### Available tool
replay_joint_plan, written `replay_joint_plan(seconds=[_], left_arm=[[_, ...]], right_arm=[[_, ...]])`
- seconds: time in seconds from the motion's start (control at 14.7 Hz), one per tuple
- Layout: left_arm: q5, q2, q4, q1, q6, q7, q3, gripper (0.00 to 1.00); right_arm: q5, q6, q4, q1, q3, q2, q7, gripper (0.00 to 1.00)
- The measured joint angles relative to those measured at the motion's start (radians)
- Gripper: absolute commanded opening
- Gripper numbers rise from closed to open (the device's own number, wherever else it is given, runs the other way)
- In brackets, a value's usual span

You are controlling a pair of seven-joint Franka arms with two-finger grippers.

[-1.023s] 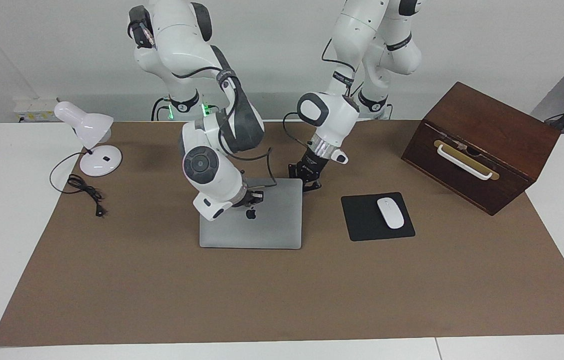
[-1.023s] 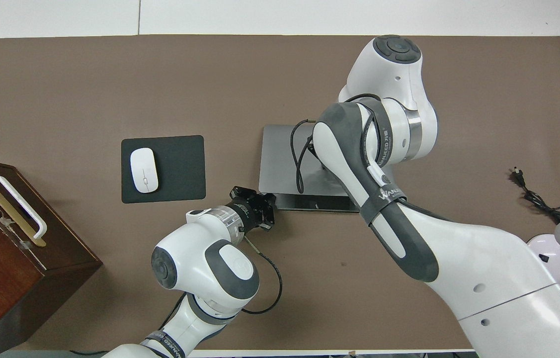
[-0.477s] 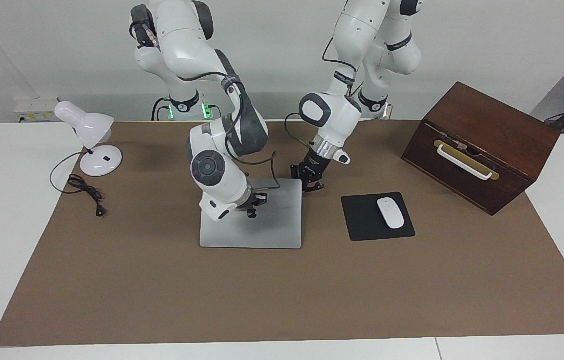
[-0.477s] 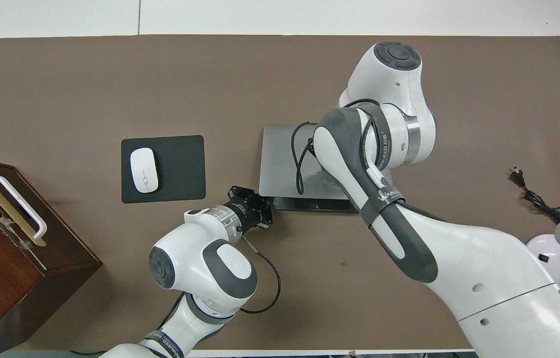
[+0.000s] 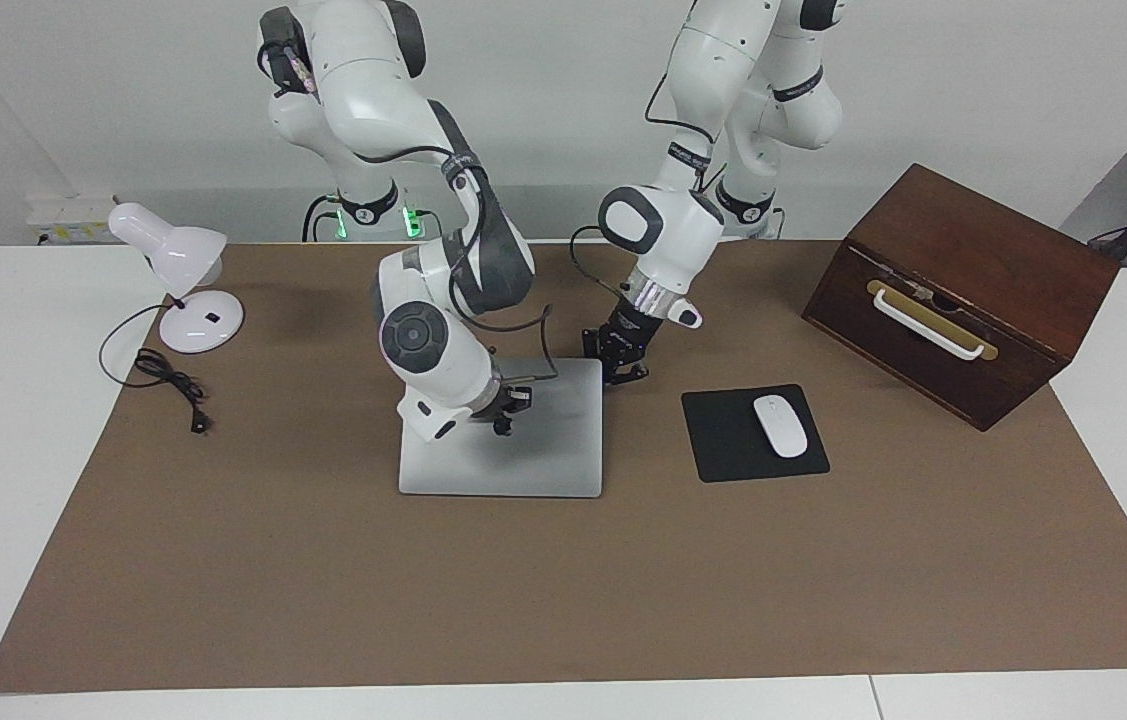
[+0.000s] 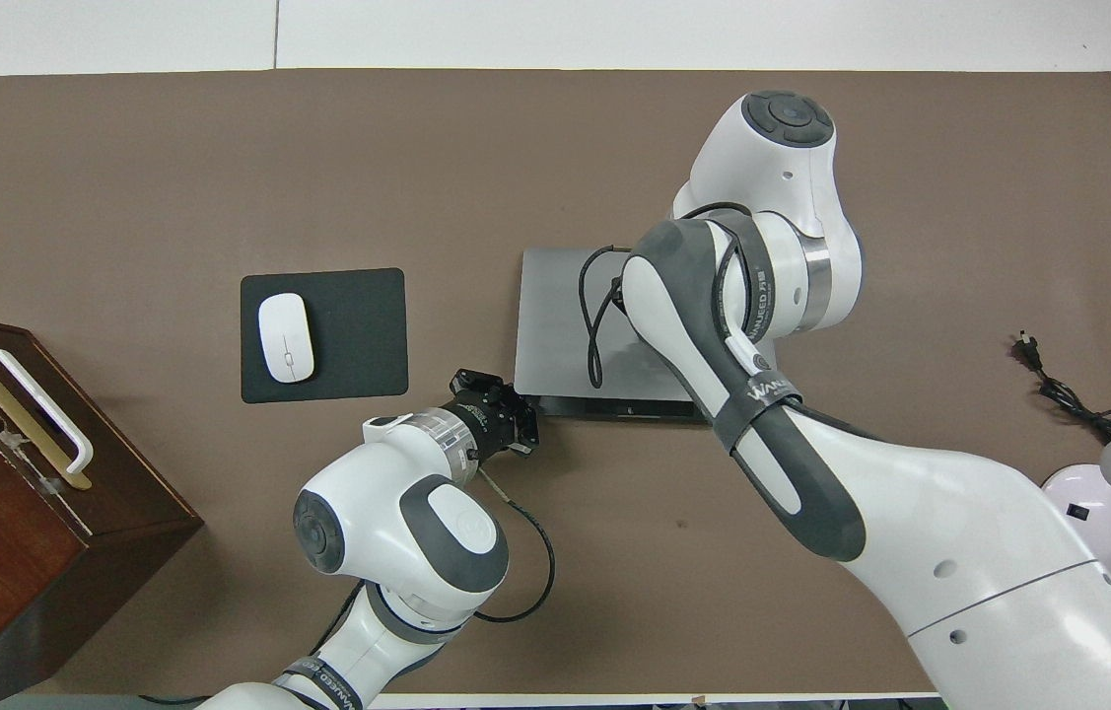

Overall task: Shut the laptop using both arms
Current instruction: 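Press the lowered screen flat with the right gripper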

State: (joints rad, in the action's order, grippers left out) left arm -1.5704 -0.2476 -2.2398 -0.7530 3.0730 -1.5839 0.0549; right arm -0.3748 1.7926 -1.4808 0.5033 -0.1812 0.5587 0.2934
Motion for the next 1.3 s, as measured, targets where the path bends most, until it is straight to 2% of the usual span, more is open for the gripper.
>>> replay_joint_plan(seconds=[1.3], left_arm=[[0.000,0.001,-0.001,0.000,0.000,0.009,0.000,0.00]], right_arm=[[-0.014,0.045,-0.054,0.006,0.002,-0.012,0.000,0.00]])
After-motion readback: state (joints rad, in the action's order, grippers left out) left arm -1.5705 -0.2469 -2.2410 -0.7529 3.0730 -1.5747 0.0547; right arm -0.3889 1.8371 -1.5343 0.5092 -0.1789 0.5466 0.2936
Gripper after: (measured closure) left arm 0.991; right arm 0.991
